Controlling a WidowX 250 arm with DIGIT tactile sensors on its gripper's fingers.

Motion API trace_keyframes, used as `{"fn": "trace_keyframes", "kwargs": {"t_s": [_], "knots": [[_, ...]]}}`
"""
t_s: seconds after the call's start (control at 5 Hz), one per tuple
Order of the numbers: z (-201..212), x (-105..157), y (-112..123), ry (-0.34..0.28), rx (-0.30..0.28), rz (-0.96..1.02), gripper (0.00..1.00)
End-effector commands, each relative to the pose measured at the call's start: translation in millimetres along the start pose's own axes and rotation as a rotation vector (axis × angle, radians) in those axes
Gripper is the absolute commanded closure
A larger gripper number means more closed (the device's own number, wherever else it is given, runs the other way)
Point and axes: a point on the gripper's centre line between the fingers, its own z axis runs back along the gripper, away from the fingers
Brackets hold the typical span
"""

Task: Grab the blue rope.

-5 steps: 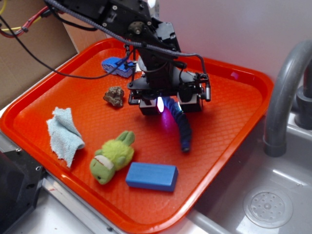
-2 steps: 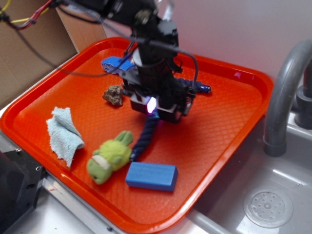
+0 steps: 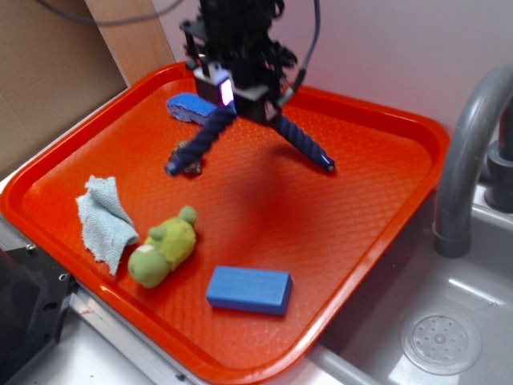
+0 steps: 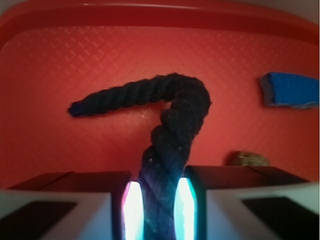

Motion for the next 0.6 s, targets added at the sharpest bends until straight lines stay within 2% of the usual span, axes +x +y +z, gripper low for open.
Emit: {"fn": "trace_keyframes", "kwargs": {"t_s": [0.0,0.2,0.4], "knots": [[86.5,1.6,38.6,-0.101,-0.063,0.027,1.0],[107.8,-6.8,42.4,-0.144,-0.104,0.008,1.0],[107.1,-12.6,44.3,-0.18,-0.087,0.035,1.0]]}}
